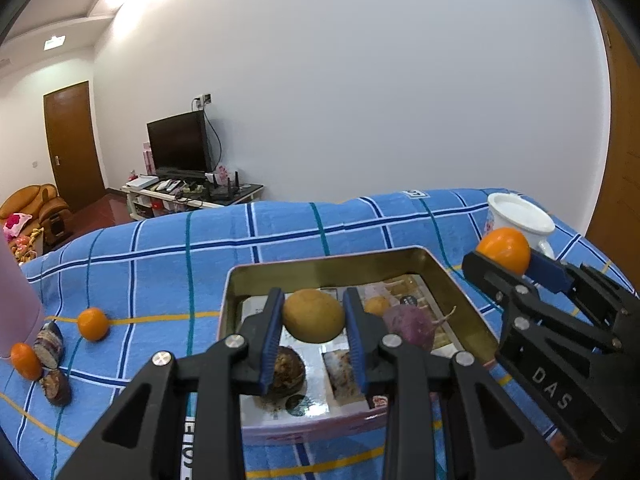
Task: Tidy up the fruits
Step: 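Lower the orange and yellow-green fruit into the tin with both grippers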
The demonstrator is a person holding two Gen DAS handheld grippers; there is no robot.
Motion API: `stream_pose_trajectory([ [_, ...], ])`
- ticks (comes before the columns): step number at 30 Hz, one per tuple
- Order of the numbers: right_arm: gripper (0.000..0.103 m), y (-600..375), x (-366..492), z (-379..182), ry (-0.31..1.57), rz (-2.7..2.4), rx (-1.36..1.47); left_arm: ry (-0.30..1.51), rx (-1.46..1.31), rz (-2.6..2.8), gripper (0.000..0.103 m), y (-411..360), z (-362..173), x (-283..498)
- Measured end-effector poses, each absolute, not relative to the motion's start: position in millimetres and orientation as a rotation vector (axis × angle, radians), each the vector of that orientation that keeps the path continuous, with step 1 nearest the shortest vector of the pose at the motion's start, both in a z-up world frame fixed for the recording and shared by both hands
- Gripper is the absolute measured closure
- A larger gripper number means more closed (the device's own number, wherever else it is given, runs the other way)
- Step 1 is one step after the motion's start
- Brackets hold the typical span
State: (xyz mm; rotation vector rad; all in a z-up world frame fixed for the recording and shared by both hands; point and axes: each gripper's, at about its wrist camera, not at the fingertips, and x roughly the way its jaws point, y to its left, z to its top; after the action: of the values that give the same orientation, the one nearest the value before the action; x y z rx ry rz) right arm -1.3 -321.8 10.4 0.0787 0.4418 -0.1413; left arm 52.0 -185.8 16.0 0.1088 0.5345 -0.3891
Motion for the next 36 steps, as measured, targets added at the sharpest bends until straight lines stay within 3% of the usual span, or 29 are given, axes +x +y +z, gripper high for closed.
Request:
stream_pose_trajectory([
  [36, 0.057, -318, 83, -21, 0.639, -0.058, 0.096, 0.661, 0.106, -0.306, 0.072, -197, -19, 110],
])
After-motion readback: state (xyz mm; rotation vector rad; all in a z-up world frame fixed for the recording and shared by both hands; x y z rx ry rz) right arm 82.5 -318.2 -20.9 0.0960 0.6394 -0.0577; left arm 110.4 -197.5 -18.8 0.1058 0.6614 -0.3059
